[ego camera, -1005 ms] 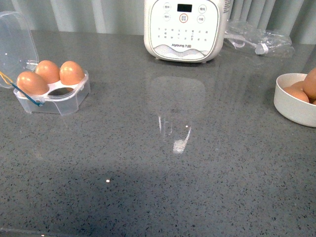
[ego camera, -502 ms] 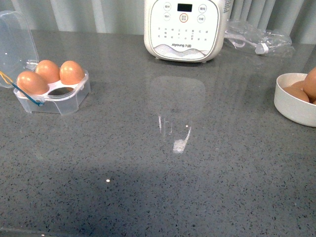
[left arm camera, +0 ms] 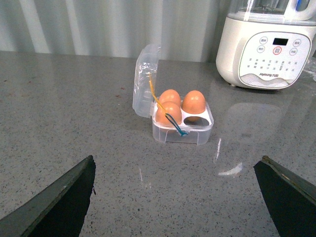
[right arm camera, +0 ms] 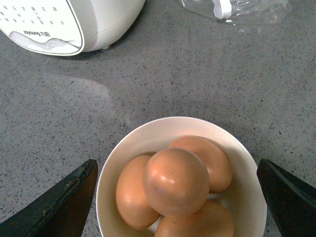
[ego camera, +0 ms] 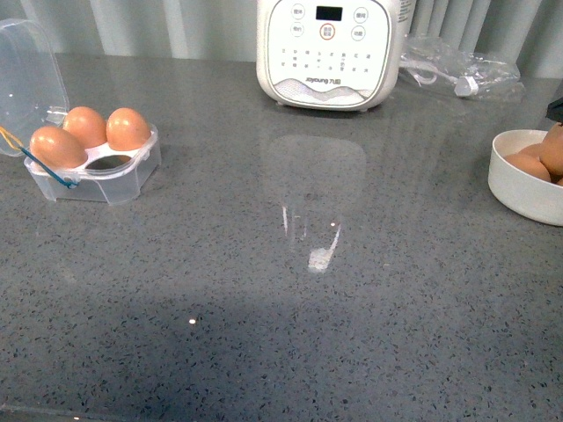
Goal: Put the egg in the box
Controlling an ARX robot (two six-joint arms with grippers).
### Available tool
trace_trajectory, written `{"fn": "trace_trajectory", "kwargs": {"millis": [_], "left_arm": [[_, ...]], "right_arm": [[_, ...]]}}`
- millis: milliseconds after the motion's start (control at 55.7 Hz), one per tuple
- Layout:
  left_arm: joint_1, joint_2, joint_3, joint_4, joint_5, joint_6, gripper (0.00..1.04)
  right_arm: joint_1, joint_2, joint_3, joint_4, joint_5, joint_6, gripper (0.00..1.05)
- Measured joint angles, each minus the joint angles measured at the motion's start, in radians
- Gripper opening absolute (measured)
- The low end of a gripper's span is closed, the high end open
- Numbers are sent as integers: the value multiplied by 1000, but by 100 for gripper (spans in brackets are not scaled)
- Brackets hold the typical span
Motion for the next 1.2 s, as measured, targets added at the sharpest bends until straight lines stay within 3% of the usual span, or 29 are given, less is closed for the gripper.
{"fn": "trace_trajectory", "kwargs": {"millis": [502, 879, 1202], "left_arm": [[0, 0, 0, 0, 0, 0, 98], [0, 0, 0, 0, 0, 0, 98], [0, 0, 0, 0, 0, 0, 98]], "right_arm": [[-6, 78, -4, 39, 5, 10, 97], [8, 77, -4, 36, 11, 0, 45], [27, 5, -11, 10, 17, -14, 41]]}}
